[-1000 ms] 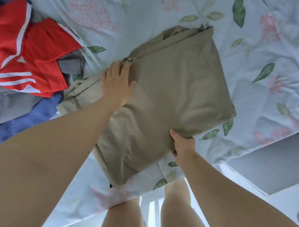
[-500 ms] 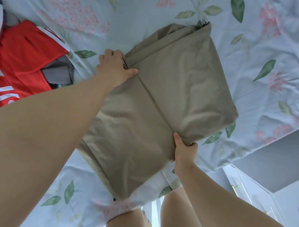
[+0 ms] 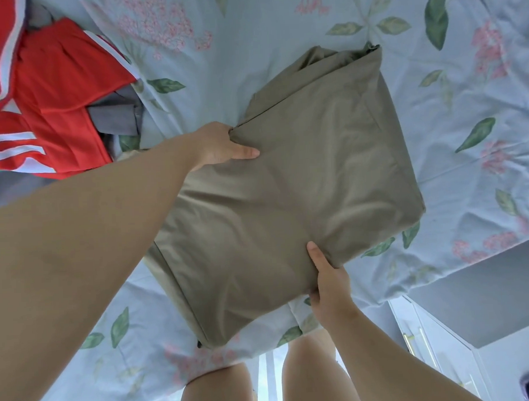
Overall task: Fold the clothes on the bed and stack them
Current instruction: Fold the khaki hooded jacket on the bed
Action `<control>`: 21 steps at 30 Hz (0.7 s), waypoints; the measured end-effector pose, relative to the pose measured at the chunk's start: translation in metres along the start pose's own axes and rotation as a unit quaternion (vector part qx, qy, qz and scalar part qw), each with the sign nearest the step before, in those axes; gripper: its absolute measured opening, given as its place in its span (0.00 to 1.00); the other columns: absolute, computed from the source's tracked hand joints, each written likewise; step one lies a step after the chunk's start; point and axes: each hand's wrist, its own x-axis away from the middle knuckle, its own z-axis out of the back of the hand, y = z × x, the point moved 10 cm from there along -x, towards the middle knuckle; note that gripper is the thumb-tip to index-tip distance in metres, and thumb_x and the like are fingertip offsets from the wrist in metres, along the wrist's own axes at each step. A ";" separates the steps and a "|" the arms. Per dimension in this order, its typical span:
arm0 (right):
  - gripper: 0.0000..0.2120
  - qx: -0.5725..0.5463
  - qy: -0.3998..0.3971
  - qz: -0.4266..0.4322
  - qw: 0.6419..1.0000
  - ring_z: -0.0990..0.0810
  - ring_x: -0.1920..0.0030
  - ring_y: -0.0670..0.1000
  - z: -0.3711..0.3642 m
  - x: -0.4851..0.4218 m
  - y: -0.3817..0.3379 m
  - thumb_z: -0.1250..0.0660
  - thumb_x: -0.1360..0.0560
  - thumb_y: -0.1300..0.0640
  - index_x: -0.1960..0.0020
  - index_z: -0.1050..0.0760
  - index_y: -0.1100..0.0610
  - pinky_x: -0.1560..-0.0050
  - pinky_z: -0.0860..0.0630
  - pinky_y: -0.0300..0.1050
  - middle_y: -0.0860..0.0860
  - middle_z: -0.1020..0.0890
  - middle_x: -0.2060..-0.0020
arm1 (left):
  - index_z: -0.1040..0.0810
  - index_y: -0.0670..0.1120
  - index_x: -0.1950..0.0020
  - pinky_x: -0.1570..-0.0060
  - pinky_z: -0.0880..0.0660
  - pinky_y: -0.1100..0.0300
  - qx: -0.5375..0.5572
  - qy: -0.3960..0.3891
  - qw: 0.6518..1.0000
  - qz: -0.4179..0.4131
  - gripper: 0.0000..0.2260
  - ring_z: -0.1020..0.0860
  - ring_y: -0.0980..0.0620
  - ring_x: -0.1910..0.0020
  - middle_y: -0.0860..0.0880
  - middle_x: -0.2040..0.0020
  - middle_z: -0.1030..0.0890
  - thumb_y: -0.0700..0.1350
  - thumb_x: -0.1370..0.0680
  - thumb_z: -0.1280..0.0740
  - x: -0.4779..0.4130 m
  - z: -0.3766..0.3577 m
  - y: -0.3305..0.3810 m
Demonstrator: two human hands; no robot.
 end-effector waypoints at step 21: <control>0.13 0.003 -0.212 0.198 0.957 0.17 0.52 0.50 -0.045 0.111 -0.192 0.32 0.26 0.60 0.42 0.22 0.56 0.56 0.21 0.44 0.51 0.16 0.52 | 0.23 0.48 0.47 0.53 0.22 0.61 0.402 0.228 0.871 -0.168 0.09 0.18 0.56 0.55 0.51 0.51 0.18 0.44 0.26 0.30 0.166 0.089 0.030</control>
